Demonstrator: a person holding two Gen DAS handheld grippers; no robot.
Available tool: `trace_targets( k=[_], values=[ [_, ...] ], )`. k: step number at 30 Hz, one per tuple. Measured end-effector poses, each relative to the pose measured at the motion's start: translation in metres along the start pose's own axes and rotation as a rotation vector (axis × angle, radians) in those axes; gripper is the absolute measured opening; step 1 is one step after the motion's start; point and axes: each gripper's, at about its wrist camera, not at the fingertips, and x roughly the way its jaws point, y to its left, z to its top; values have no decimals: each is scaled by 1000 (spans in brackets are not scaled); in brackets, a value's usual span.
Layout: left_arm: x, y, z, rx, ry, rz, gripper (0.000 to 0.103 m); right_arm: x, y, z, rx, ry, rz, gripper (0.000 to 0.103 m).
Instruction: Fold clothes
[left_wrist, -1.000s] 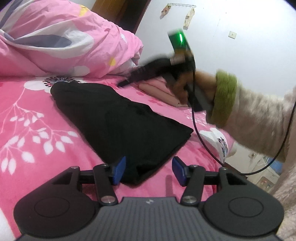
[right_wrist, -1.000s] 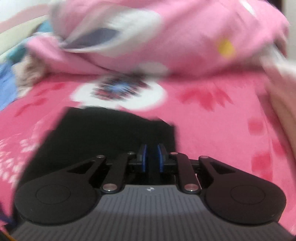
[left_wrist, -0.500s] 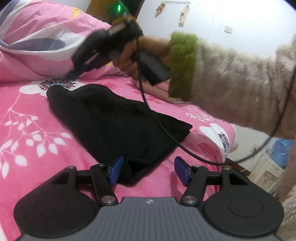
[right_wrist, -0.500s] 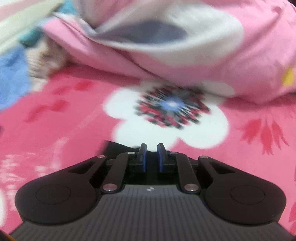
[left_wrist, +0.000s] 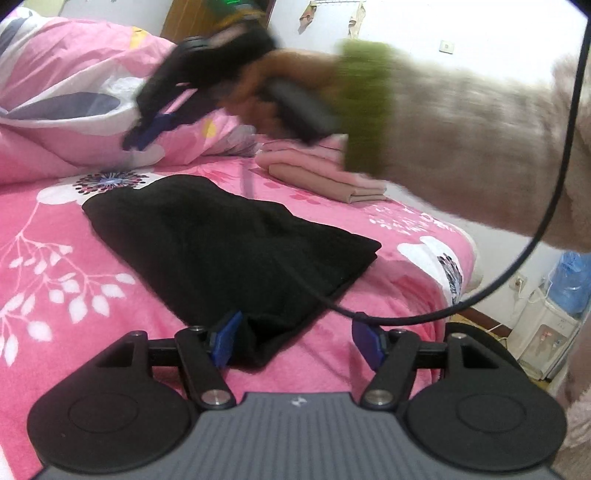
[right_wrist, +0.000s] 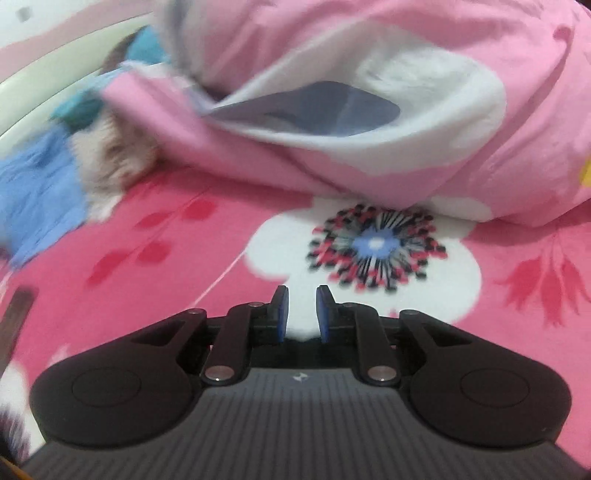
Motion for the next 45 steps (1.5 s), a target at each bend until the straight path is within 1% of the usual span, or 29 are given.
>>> trace_targets(
  k=[3, 5, 7, 9, 12, 13, 14, 15, 16, 18, 19, 20, 22, 24, 25, 27, 28, 29, 30, 31, 33, 36, 37, 38, 39, 42, 44, 45],
  values=[
    [-4, -3, 0, 19, -6, 1, 66, -33, 5, -29, -53, 20, -4, 15],
    [-7, -4, -1, 14, -13, -15, 66, -61, 3, -54, -74, 4, -4, 15],
    [-15, -3, -2, -2, -24, -49, 66, -84, 7, -82, -114, -30, 17, 15],
    [-19, -3, -3, -15, -28, -68, 66, -95, 13, -109, -155, -52, 73, 15],
    [-22, -5, -3, -28, -26, -75, 66, -92, 21, -147, -255, -29, 75, 15],
    [-22, -5, -2, -33, -24, -72, 65, -91, 19, -159, -278, -13, 56, 15],
    [-24, -5, -1, -43, -24, -73, 64, -95, 10, -172, -272, -19, 39, 15],
    [-26, -5, 0, -53, -24, -74, 64, -102, -1, -186, -257, -34, 24, 15],
    [-30, -4, 2, -71, -31, -74, 64, -116, -15, -197, -217, -72, 15, 15],
    [-37, -2, 5, -107, -51, -81, 64, -138, -35, -207, -137, -93, -51, 17],
    [-41, -1, 8, -122, -68, -79, 64, -148, -39, -210, -122, -106, -92, 17],
    [-43, -1, 11, -131, -80, -77, 64, -155, -40, -211, -116, -127, -108, 19],
    [-39, -2, 18, -125, -83, -65, 64, -159, -30, -208, -121, -185, -54, 19],
    [-31, -5, 20, -105, -54, -46, 64, -153, -11, -204, -166, -231, 30, 19],
    [-28, -5, 18, -103, -39, -41, 63, -148, -2, -203, -197, -236, 65, 19],
    [-24, -5, 15, -97, -8, -32, 63, -136, 16, -203, -265, -232, 128, 17],
    [-21, -5, 14, -95, 8, -27, 63, -132, 20, -207, -297, -208, 140, 17],
    [-19, -5, 12, -92, 24, -22, 62, -130, 18, -214, -312, -175, 122, 17],
    [-16, -5, 11, -89, 39, -18, 61, -130, 12, -221, -300, -143, 88, 17],
    [-14, -4, 9, -87, 55, -13, 61, -137, 2, -229, -251, -136, 66, 17],
    [-19, 0, 7, -107, 52, -16, 61, -159, -20, -243, -123, -141, 29, 17],
    [-25, 5, 10, -142, 39, -13, 61, -185, -23, -246, -43, -167, -53, 20],
    [-27, 6, 11, -144, 32, -7, 61, -191, -26, -246, -1, -185, -63, 21],
    [-28, 6, 12, -145, 25, -1, 61, -195, -30, -246, 71, -202, -68, 27],
    [-30, 6, 12, -141, 21, 4, 61, -194, -37, -245, 146, -213, -69, 29],
    [-30, 3, 12, -117, 27, 22, 61, -198, -57, -257, 373, -258, -44, 29],
    [-26, 1, 11, -97, 38, 30, 61, -193, -71, -265, 487, -246, -17, 29],
    [-25, -1, 10, -88, 44, 34, 61, -187, -75, -267, 523, -229, -9, 29]
  ],
)
